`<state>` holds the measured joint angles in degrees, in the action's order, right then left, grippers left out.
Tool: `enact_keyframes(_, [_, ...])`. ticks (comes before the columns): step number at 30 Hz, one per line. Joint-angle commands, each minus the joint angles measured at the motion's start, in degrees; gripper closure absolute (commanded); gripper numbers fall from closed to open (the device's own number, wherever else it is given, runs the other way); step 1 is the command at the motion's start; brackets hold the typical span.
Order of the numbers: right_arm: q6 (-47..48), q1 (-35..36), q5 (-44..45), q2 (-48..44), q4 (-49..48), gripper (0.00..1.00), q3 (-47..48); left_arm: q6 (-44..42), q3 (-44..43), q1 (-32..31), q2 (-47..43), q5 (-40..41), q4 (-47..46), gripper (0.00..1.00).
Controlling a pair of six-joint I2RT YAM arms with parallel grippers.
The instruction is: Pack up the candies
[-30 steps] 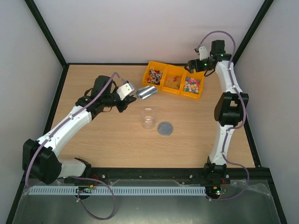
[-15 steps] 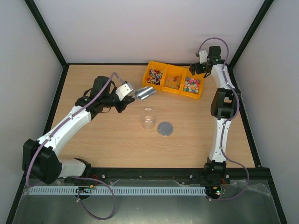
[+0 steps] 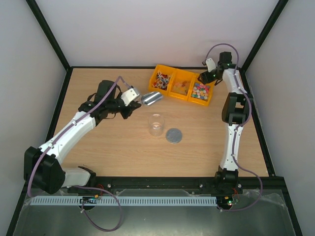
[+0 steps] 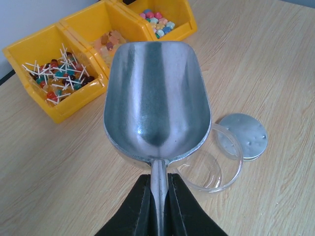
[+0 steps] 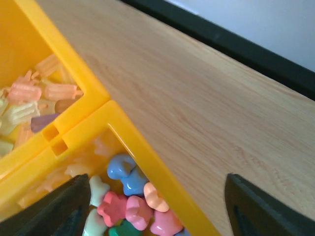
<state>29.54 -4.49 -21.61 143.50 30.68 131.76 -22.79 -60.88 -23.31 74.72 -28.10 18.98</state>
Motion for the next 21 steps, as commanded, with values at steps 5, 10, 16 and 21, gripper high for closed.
enact_keyframes(5, [8.8, 0.3, -7.9, -6.3, 17.4, 0.44, -5.9, -0.3, 0.2, 0.5, 0.3, -1.4, 0.2, 0.98])
enact_keyframes(10, [9.6, 0.3, -6.2, -14.5, 13.3, 0.56, -21.1, 0.3, -0.8, 0.5, 1.8, 0.4, -0.5, 0.98])
enact_keyframes(16, [7.7, 0.5, -5.3, -22.0, 7.5, 0.66, -33.8, 2.8, -6.0, 0.5, 6.4, 8.0, 2.5, 0.98])
enact_keyframes(21, [7.5, 2.6, -5.0, -27.9, 2.8, 0.72, -43.4, 1.3, -12.4, 0.9, 11.8, 14.6, 7.9, 0.98])
